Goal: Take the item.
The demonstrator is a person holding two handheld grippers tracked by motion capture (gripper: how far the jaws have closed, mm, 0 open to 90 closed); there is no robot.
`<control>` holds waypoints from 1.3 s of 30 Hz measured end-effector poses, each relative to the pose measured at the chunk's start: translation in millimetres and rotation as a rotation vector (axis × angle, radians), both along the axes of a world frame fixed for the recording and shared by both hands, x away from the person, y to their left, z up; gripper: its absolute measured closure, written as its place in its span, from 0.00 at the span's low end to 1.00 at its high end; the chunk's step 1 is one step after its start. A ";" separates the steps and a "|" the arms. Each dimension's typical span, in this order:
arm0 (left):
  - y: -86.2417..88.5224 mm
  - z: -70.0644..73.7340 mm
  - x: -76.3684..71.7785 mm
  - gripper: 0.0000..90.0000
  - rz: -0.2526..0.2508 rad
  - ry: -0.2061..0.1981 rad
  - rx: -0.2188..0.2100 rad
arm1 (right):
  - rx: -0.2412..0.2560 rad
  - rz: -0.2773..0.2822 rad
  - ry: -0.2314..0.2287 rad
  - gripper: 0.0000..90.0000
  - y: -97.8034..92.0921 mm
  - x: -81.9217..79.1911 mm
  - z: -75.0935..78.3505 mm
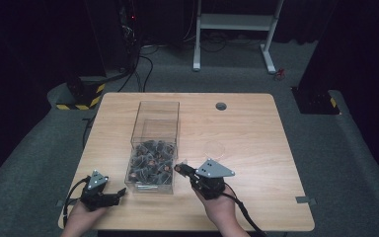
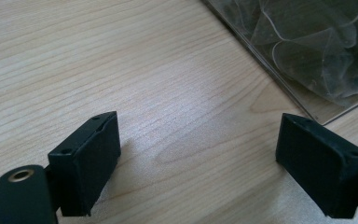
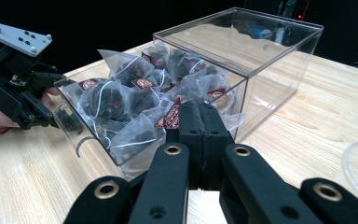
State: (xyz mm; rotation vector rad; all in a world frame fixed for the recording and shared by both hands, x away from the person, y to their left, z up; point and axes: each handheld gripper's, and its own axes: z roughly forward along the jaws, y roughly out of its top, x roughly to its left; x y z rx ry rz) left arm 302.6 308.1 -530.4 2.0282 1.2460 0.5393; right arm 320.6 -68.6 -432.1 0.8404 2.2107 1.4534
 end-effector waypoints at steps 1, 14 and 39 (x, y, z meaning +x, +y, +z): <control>0.0 0.0 0.0 0.16 0.000 0.000 0.000 | -0.001 -0.001 0.002 1.00 -1.0 0.0 0.0; 0.0 0.0 0.0 0.16 0.000 0.000 0.000 | -0.010 -0.038 -0.010 1.00 -17.6 4.3 3.8; 0.0 0.0 0.0 0.16 0.000 0.000 0.000 | -0.022 -0.131 -0.015 1.00 -52.2 23.0 8.1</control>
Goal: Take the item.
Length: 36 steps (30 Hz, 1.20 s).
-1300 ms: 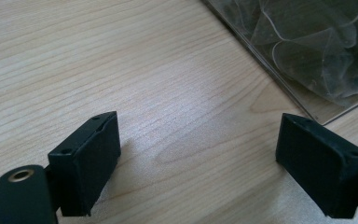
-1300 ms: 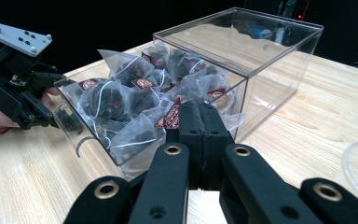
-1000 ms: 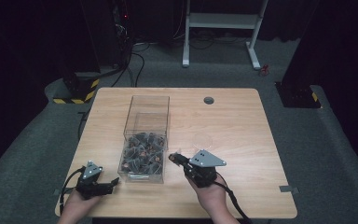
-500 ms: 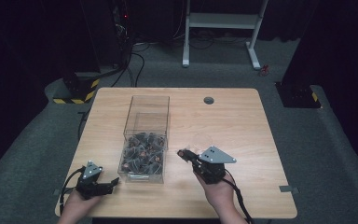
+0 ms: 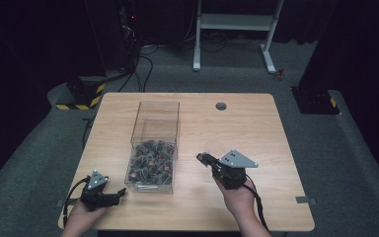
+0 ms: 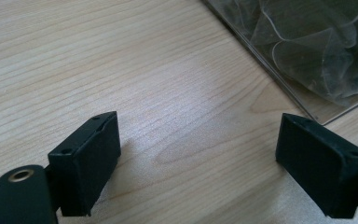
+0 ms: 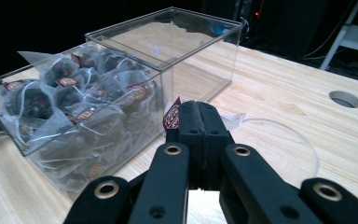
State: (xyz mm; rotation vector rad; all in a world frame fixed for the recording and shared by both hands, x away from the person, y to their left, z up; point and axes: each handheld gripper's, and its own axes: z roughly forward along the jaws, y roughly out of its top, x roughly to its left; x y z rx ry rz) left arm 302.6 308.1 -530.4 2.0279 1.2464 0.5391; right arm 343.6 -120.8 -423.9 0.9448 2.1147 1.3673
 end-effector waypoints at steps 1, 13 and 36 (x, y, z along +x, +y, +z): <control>0.0 0.0 0.0 0.16 0.000 0.000 0.000 | -0.001 -0.004 0.001 1.00 -0.8 0.6 0.2; 0.0 0.0 0.0 0.16 0.000 -0.001 0.000 | -0.007 -0.048 -0.018 1.00 -11.2 10.2 2.8; 0.0 0.0 0.0 0.16 0.000 0.000 0.000 | -0.043 -0.121 -0.020 1.00 -18.2 36.1 3.3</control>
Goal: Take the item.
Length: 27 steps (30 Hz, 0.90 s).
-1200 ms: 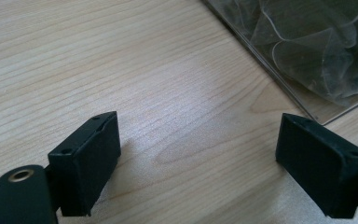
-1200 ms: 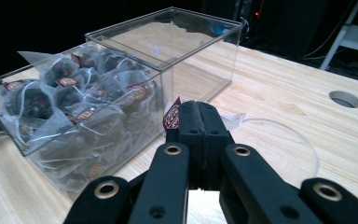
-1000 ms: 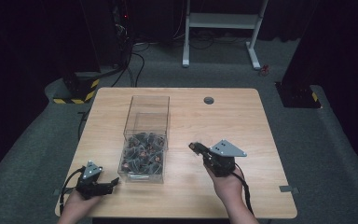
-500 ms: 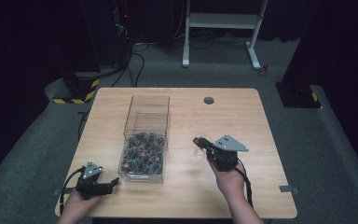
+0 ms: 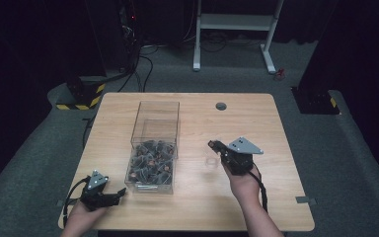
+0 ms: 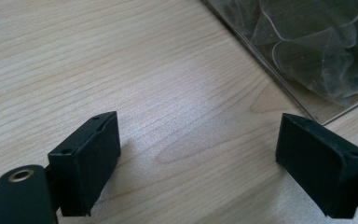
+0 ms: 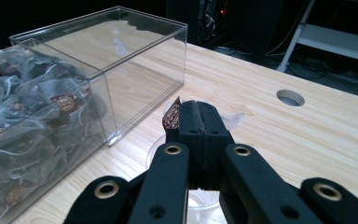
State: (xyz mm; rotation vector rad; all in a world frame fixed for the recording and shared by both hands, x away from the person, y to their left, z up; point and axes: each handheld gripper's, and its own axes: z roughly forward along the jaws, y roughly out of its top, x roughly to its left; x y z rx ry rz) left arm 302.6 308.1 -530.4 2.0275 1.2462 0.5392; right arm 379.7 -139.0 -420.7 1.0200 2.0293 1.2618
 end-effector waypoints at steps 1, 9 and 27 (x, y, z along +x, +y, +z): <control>0.0 0.0 0.0 0.16 0.000 0.000 0.000 | 0.000 0.000 0.000 1.00 0.0 0.0 0.0; 0.0 0.0 0.0 0.16 0.000 0.000 0.000 | -0.022 -0.016 0.020 1.00 -0.2 5.2 -7.1; -0.1 0.0 0.0 0.16 0.000 0.000 0.000 | -0.068 -0.023 0.069 1.00 5.6 12.5 -27.3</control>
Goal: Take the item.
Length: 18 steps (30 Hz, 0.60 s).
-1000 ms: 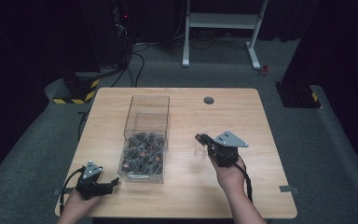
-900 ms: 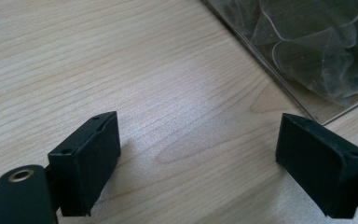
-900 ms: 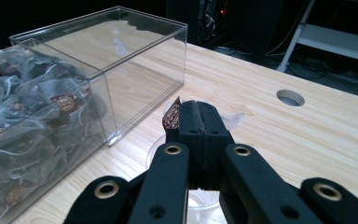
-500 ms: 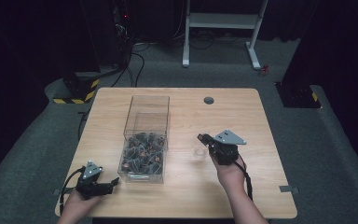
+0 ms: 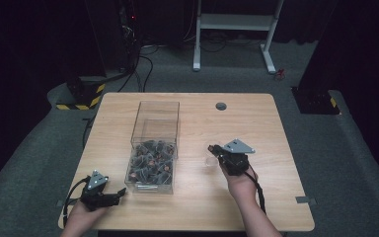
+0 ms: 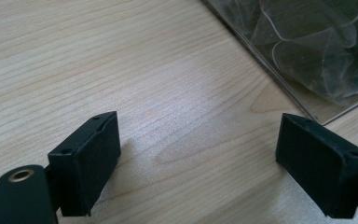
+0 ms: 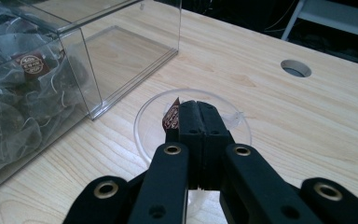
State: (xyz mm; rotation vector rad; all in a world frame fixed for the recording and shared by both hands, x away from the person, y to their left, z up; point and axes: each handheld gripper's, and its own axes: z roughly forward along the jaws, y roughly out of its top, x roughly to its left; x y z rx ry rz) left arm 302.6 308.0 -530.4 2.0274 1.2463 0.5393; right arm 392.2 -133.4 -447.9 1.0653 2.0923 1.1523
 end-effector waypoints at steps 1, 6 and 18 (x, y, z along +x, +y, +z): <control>0.0 0.0 0.0 0.16 0.000 0.000 0.000 | -0.002 -0.001 0.005 1.00 0.5 0.0 -0.5; 0.1 0.0 0.0 0.16 0.000 0.000 0.000 | -0.001 0.002 0.012 1.00 2.1 0.4 -1.7; 0.0 0.0 0.0 0.16 0.000 0.000 0.000 | 0.002 0.004 0.005 0.94 0.9 0.5 0.3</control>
